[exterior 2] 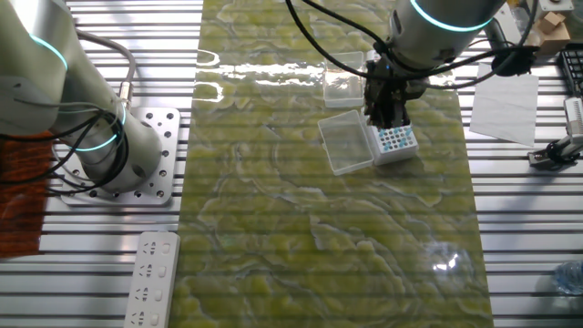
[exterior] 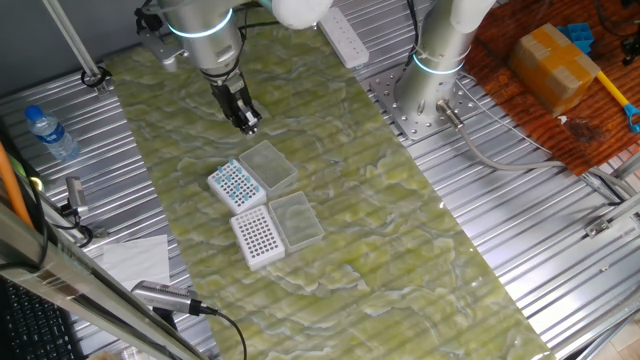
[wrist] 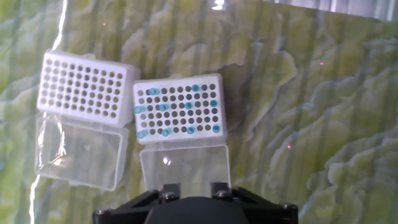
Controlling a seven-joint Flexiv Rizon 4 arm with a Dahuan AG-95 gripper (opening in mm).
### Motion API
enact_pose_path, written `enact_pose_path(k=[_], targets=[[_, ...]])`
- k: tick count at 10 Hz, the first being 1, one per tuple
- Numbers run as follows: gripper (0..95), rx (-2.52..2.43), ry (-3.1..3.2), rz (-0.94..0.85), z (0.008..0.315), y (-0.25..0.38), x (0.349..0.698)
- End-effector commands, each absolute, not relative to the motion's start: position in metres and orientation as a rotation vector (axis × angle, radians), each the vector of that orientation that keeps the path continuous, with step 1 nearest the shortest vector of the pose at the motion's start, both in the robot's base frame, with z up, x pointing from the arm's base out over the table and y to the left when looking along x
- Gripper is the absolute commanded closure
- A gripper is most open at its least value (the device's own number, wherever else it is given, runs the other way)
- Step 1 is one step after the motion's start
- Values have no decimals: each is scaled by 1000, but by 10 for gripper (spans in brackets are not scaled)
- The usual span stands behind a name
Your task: Transfer all medium pipette tips from one holder to another
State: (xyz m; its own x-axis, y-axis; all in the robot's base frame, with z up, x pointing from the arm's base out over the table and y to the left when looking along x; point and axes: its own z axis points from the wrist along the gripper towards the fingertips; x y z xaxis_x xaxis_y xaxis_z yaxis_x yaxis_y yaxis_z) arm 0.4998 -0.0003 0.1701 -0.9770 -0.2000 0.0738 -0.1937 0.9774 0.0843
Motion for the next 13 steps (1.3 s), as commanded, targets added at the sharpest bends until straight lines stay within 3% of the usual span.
enact_pose_path(k=[1,5,8,9,13], targets=[[950,350,-3035,-123,170,0,500],[950,426,-3046,-71,170,0,501],[950,476,-3072,-8,145,-8,509],[760,525,-3076,5,139,-10,512],[760,667,-3060,17,126,-12,525]])
